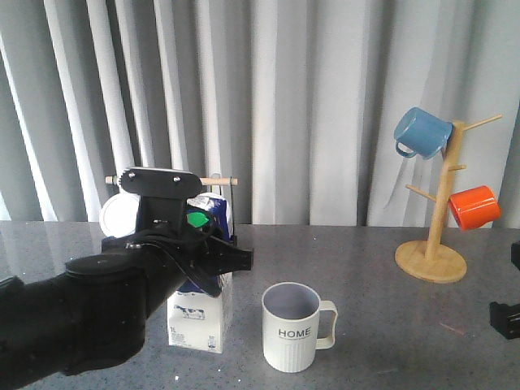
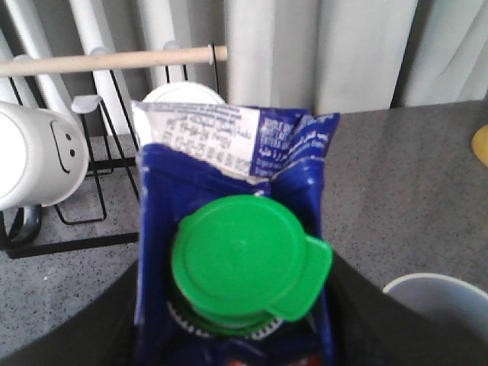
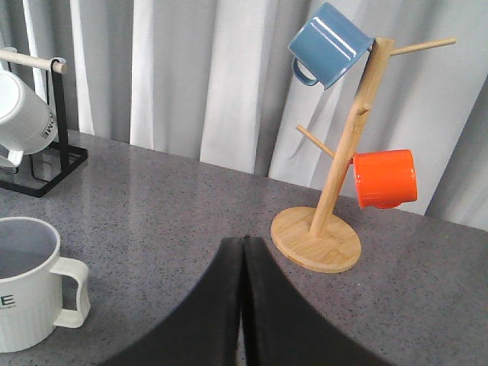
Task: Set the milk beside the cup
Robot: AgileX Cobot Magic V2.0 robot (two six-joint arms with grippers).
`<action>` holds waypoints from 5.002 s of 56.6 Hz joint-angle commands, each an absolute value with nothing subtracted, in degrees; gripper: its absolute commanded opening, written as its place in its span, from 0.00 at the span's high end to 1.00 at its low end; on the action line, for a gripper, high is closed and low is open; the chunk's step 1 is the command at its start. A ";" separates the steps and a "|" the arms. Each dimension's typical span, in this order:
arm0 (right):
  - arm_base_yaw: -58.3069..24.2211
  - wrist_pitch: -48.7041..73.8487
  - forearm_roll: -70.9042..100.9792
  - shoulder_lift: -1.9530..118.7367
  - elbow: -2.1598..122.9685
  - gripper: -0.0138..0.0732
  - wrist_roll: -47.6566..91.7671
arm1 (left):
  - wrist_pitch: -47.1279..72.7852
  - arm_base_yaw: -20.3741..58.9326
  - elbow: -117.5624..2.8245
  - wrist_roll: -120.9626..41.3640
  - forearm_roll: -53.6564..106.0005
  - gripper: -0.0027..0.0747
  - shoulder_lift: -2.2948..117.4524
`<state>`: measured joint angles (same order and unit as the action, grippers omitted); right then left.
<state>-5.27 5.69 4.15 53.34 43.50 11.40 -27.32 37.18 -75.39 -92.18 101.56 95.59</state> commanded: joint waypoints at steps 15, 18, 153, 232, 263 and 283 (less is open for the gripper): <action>-5.04 1.38 4.29 52.69 45.26 0.85 11.49 | -22.77 37.44 -79.47 -91.68 102.95 0.83 96.78; -5.04 1.38 4.29 52.69 45.26 0.85 11.49 | -22.97 37.44 -79.73 -91.48 102.95 0.83 97.33; -5.04 1.38 4.29 52.69 45.26 0.85 11.49 | -23.91 37.28 -80.47 -84.76 96.02 0.77 83.80; -5.04 1.38 4.29 52.69 45.26 0.85 11.49 | -11.46 41.64 -79.55 -69.05 80.62 0.97 83.58; -5.04 1.38 4.29 52.69 45.26 0.85 11.49 | -5.84 27.95 -44.72 19.52 -4.02 0.97 62.54; -5.04 1.38 4.29 52.69 45.26 0.85 11.49 | -14.80 16.20 -15.05 1.28 3.37 0.97 26.23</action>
